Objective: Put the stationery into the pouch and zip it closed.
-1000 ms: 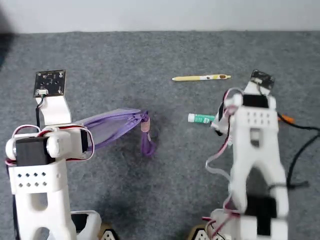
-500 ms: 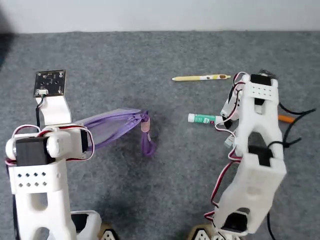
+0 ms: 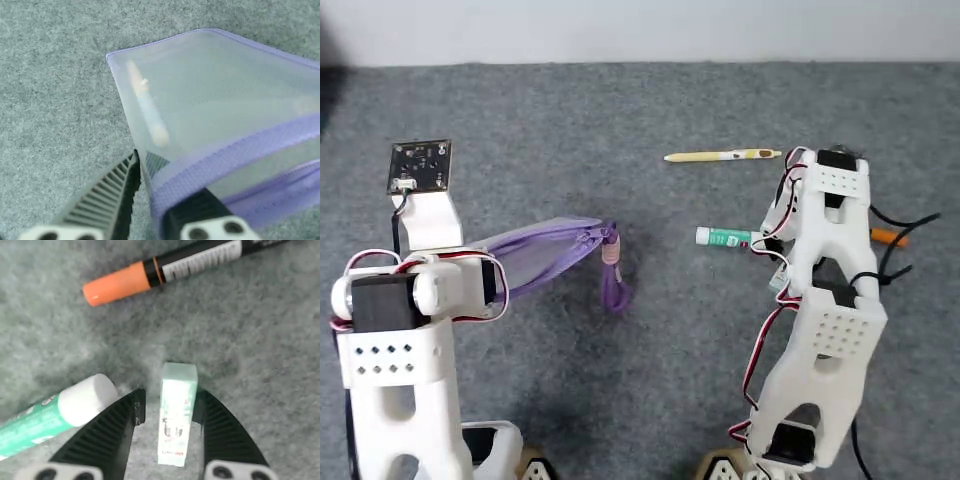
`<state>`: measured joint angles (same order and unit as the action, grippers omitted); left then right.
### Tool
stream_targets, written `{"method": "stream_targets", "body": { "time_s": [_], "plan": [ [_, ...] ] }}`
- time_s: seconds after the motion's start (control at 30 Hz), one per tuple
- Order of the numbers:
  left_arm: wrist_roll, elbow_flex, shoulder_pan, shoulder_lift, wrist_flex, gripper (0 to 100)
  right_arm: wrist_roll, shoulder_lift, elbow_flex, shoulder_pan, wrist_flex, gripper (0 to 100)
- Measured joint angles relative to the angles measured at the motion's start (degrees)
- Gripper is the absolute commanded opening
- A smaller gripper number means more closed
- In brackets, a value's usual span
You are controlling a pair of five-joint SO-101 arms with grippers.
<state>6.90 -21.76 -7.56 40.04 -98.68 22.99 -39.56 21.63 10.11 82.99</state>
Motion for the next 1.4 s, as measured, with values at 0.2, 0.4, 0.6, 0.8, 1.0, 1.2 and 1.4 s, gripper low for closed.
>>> {"method": "stream_targets", "body": {
  "time_s": [0.2, 0.4, 0.6, 0.8, 1.0, 1.2, 1.4],
  "plan": [
    [0.0, 0.0, 0.0, 0.0, 0.0, 1, -2.0, 0.0, 0.0, 1.4, 0.0, 2.0],
    [0.0, 0.0, 0.2, 0.0, 0.0, 1, -2.7, 0.2, 0.0, 2.7, 1.0, 0.9],
    [0.0, 0.0, 0.2, 0.0, 0.0, 1, -4.4, 8.0, 0.0, 3.0, 7.9, 0.9],
    [0.0, 0.0, 0.2, 0.0, 0.0, 1, -8.2, 19.1, 0.0, 3.0, 15.7, 0.8],
    [0.0, 0.0, 0.2, 0.0, 0.0, 1, -12.0, 31.2, -1.7, 3.0, 17.3, 0.8],
    [0.0, 0.0, 0.2, 0.0, 0.0, 1, -14.1, 50.3, -16.5, 0.2, 17.3, 0.8],
    [0.0, 0.0, 0.2, 0.0, 0.0, 1, -14.3, 72.4, -33.7, -7.1, 11.6, 0.8]
  ]
}}
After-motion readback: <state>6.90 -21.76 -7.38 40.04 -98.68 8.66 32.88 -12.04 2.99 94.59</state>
